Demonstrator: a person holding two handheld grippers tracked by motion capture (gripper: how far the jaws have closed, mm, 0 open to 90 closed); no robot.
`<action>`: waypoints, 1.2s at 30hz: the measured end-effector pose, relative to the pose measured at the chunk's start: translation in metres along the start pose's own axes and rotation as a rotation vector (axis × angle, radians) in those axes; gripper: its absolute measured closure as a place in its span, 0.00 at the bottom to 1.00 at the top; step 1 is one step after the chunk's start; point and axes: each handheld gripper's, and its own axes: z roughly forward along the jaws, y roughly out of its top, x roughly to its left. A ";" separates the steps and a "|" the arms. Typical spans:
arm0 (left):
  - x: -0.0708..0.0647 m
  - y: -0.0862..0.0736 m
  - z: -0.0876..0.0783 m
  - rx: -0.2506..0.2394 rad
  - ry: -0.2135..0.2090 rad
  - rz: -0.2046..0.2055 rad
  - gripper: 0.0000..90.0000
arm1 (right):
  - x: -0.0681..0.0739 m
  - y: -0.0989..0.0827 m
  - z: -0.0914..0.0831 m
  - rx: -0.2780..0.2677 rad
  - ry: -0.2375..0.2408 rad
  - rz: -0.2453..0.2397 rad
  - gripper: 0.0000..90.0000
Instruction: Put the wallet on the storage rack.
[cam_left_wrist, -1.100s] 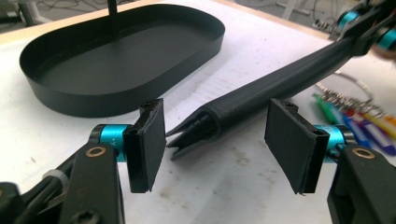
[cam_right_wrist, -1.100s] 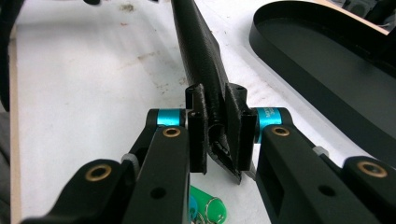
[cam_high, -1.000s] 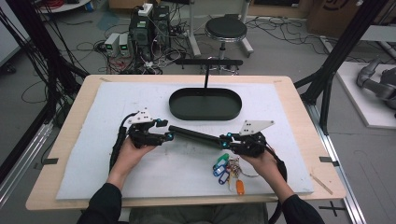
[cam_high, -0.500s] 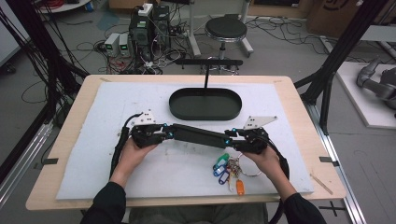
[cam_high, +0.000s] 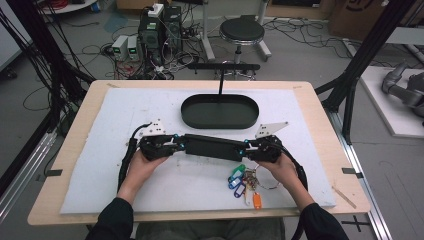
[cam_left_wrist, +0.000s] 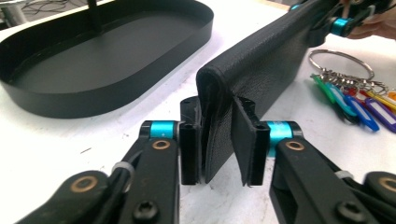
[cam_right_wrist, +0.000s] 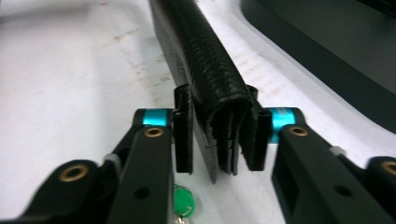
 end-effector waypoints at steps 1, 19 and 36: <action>0.000 0.000 -0.002 -0.012 0.003 -0.002 0.77 | 0.001 0.001 0.000 -0.011 0.006 -0.006 0.83; -0.030 0.014 -0.045 -0.096 0.045 0.051 0.60 | 0.006 0.015 -0.023 -0.132 -0.068 -0.033 0.85; -0.038 0.006 -0.069 -0.121 0.065 0.023 0.48 | -0.019 0.045 -0.015 -0.161 -0.273 0.054 0.85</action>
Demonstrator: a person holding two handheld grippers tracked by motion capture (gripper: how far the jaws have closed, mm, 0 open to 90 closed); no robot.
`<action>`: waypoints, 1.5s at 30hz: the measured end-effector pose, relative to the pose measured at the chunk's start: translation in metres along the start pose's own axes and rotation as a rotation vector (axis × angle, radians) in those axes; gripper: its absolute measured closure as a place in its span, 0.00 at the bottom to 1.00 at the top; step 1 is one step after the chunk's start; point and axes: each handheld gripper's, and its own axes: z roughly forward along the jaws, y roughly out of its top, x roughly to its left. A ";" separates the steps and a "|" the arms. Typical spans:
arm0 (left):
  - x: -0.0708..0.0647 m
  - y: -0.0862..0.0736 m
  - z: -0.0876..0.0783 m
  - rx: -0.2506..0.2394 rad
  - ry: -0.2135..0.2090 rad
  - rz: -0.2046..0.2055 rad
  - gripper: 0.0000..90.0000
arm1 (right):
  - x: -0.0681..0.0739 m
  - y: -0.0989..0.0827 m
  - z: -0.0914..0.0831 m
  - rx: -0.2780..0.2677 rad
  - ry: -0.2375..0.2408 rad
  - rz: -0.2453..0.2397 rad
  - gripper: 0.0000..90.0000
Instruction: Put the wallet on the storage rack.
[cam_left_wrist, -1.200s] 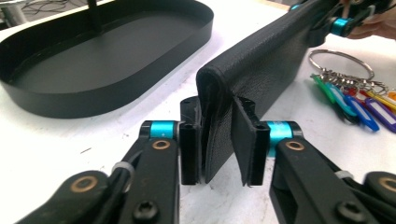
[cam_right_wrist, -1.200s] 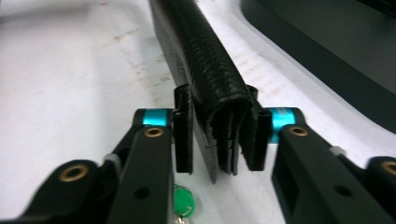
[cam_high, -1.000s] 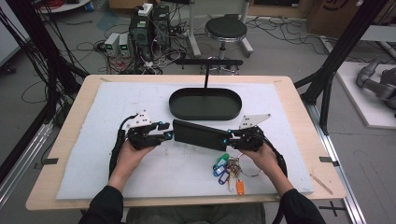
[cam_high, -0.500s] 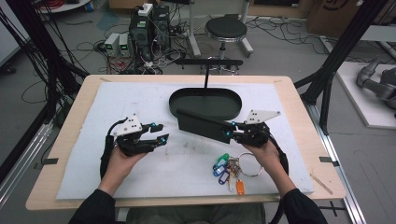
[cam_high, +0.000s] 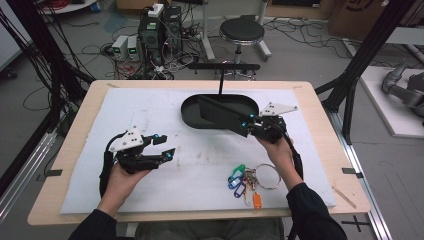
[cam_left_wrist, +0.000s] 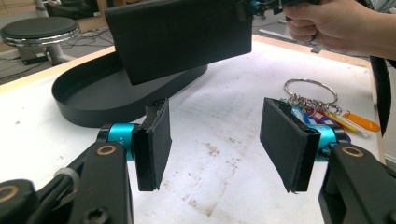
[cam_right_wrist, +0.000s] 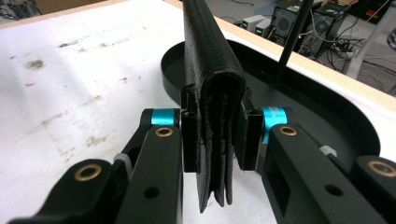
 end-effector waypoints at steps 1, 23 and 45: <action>0.000 0.000 -0.001 -0.002 0.004 -0.005 0.47 | -0.001 0.001 0.002 -0.006 -0.003 0.000 0.85; 0.008 0.004 -0.011 -0.046 0.059 -0.005 0.41 | -0.022 0.020 0.062 0.002 0.006 -0.009 0.85; 0.011 0.001 -0.009 -0.049 0.062 -0.008 0.41 | -0.049 0.010 0.085 0.002 0.009 -0.010 0.84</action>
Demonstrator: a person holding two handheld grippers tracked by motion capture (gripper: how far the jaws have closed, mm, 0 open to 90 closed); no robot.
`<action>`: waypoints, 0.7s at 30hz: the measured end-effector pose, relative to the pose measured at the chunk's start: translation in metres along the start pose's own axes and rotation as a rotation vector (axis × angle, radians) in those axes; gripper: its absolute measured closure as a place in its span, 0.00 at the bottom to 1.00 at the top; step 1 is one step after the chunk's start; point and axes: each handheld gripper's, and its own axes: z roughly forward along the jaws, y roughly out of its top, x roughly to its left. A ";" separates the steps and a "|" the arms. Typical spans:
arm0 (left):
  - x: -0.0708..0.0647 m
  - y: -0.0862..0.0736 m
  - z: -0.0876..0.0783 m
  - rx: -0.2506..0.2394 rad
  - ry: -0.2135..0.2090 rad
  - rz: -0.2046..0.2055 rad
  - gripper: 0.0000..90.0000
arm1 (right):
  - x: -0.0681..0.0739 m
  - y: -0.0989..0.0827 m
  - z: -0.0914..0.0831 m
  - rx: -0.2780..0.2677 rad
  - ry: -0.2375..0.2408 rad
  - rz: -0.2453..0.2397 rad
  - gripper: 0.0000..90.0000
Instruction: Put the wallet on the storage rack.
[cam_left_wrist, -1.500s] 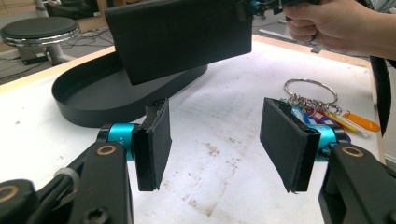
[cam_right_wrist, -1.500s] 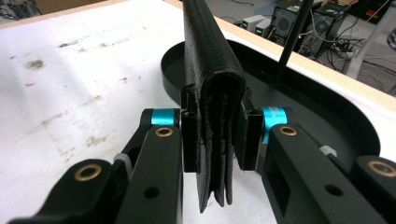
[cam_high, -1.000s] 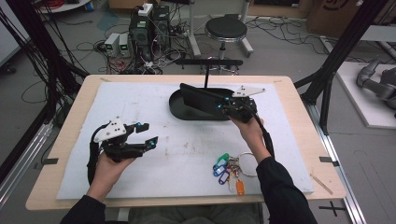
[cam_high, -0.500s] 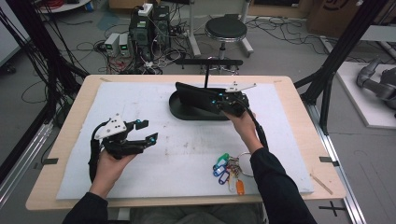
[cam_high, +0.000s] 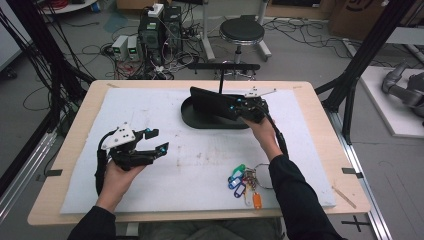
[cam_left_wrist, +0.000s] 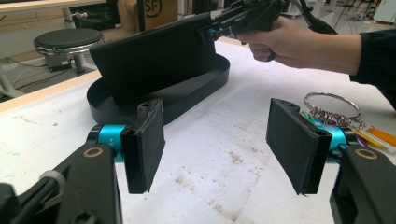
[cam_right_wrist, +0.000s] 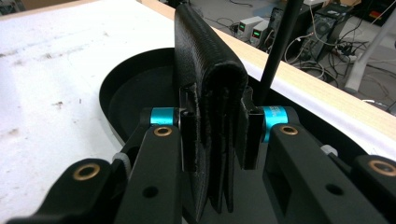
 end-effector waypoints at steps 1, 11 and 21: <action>0.000 0.000 0.000 0.002 -0.001 0.002 0.41 | -0.001 -0.001 0.001 0.005 0.002 -0.002 0.84; -0.002 -0.001 0.000 -0.001 -0.002 0.010 0.41 | -0.008 -0.007 0.004 0.049 -0.020 0.005 0.81; -0.003 -0.001 0.003 0.001 -0.012 0.013 0.40 | -0.008 -0.009 0.004 0.106 -0.044 0.001 0.73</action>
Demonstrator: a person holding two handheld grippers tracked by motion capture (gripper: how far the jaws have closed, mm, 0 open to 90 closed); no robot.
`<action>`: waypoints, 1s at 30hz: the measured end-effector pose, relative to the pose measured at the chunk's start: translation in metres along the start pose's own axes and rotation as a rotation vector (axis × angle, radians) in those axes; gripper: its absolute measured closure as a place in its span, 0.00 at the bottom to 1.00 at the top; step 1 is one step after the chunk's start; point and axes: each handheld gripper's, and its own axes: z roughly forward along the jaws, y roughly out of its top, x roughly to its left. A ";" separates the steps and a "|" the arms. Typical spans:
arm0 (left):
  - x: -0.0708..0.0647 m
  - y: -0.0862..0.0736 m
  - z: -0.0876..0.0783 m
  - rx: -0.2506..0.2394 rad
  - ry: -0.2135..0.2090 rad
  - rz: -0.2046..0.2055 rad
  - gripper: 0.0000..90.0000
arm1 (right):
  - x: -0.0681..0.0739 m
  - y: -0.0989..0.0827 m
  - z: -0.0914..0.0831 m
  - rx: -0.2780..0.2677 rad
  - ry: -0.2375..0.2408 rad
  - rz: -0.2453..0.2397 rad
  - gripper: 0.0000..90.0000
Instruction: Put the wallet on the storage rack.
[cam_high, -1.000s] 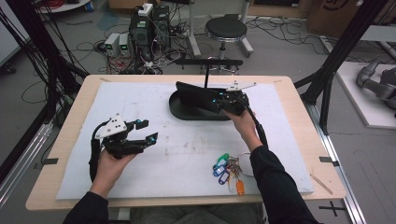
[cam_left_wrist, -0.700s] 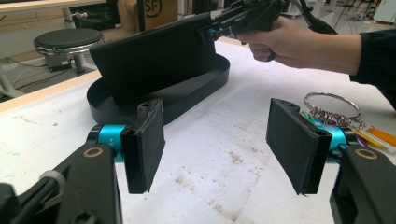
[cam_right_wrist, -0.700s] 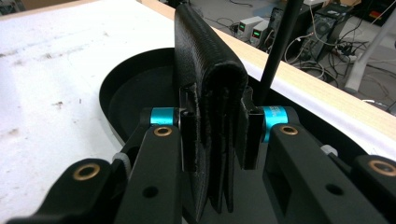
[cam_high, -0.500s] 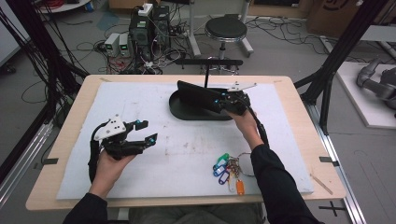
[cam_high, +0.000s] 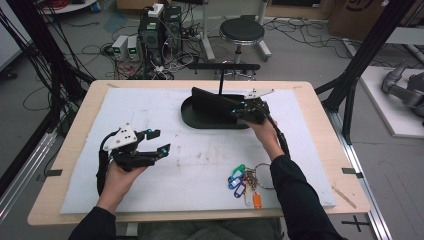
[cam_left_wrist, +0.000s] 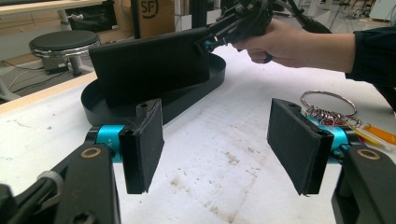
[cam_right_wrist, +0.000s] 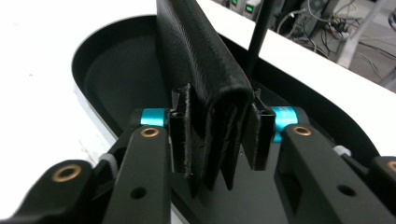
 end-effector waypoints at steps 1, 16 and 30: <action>0.000 0.000 0.000 0.002 -0.001 0.001 0.40 | 0.000 -0.001 0.000 0.004 0.002 0.003 0.72; 0.004 0.003 -0.003 0.011 0.006 -0.007 0.35 | 0.000 0.007 -0.059 -0.056 -0.043 0.007 0.42; 0.015 0.003 -0.014 0.017 0.047 -0.025 0.30 | 0.004 -0.037 -0.157 -0.129 -0.050 0.013 0.34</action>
